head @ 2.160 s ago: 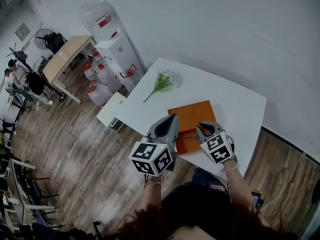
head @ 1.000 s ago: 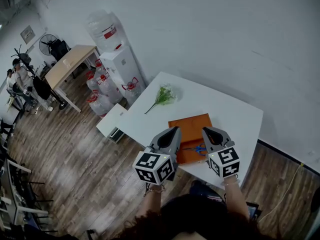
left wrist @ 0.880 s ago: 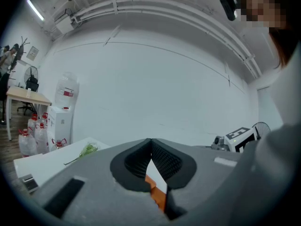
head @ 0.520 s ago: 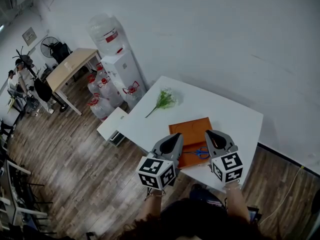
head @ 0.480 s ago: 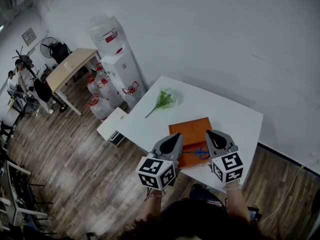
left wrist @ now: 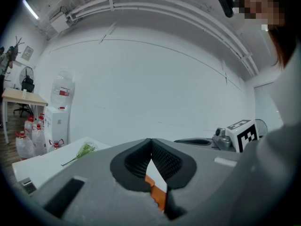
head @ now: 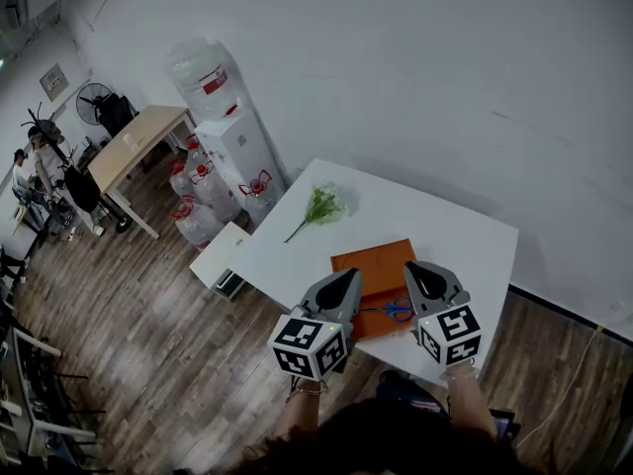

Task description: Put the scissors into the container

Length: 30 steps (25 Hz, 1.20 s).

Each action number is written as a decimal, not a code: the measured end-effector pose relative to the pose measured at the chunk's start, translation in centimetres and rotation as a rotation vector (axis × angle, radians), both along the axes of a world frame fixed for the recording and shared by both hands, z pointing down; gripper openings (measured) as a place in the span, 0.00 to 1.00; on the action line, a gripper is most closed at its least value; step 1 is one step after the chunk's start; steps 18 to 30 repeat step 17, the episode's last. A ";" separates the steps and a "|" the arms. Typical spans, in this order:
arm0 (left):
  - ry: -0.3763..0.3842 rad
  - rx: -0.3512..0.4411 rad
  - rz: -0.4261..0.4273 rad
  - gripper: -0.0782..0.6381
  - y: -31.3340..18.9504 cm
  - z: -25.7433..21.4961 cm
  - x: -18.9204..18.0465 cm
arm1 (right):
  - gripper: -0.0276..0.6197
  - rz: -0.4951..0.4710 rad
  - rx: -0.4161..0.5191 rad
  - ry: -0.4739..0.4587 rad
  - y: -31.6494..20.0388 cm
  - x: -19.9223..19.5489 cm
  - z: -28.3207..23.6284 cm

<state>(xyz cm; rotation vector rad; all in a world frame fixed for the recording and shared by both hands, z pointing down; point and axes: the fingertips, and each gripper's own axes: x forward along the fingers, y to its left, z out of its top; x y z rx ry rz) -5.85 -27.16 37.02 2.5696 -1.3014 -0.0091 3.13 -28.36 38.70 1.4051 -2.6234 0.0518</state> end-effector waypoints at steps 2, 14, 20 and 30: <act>-0.001 -0.003 0.003 0.13 -0.2 0.0 0.0 | 0.04 -0.001 -0.002 -0.005 -0.1 0.0 0.0; 0.003 -0.005 0.012 0.13 -1.7 -0.1 0.4 | 0.04 -0.016 -0.002 -0.008 -1.4 0.0 -0.4; -0.001 -0.007 0.014 0.13 -2.0 0.1 0.4 | 0.04 -0.013 -0.003 -0.009 -1.6 0.1 -0.2; -0.001 -0.007 0.014 0.13 -2.0 0.1 0.4 | 0.04 -0.013 -0.003 -0.009 -1.6 0.1 -0.2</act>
